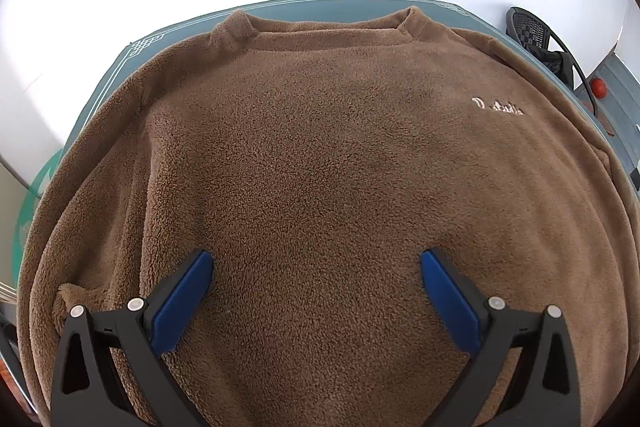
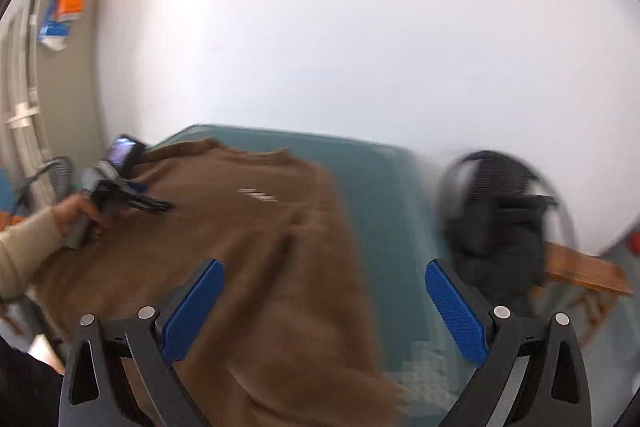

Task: Fold clothes
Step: 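Smooth the fleece flat across the table with both open grippers, then grasp the fleece hem with the right gripper and lift it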

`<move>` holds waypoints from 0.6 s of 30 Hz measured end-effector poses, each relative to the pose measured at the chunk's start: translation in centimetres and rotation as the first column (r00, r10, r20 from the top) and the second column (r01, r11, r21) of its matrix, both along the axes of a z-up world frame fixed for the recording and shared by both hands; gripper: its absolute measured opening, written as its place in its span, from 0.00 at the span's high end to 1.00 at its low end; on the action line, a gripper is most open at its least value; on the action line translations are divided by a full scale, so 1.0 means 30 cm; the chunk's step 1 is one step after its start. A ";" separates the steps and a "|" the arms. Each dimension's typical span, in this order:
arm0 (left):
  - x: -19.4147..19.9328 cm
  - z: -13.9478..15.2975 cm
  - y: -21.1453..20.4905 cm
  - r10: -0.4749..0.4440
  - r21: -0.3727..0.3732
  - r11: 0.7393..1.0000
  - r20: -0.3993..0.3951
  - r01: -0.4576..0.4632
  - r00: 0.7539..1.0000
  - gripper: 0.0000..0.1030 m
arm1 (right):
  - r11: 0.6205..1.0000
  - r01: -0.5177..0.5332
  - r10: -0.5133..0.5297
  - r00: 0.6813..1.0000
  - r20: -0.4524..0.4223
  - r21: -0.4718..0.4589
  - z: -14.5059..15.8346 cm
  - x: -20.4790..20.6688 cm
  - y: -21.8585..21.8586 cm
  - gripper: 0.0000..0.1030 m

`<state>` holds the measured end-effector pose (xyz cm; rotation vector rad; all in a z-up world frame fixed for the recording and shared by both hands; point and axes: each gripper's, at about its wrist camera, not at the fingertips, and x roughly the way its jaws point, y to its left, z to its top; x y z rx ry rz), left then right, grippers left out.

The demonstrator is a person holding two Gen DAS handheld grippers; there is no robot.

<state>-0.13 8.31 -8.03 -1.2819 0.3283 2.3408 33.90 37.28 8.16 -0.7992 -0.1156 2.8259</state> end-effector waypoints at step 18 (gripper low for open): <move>-0.001 -0.010 0.002 0.010 -0.001 1.000 -0.008 -0.010 1.000 0.00 | 0.962 0.032 0.003 0.992 0.128 -0.270 -0.402 -0.004 0.069 0.18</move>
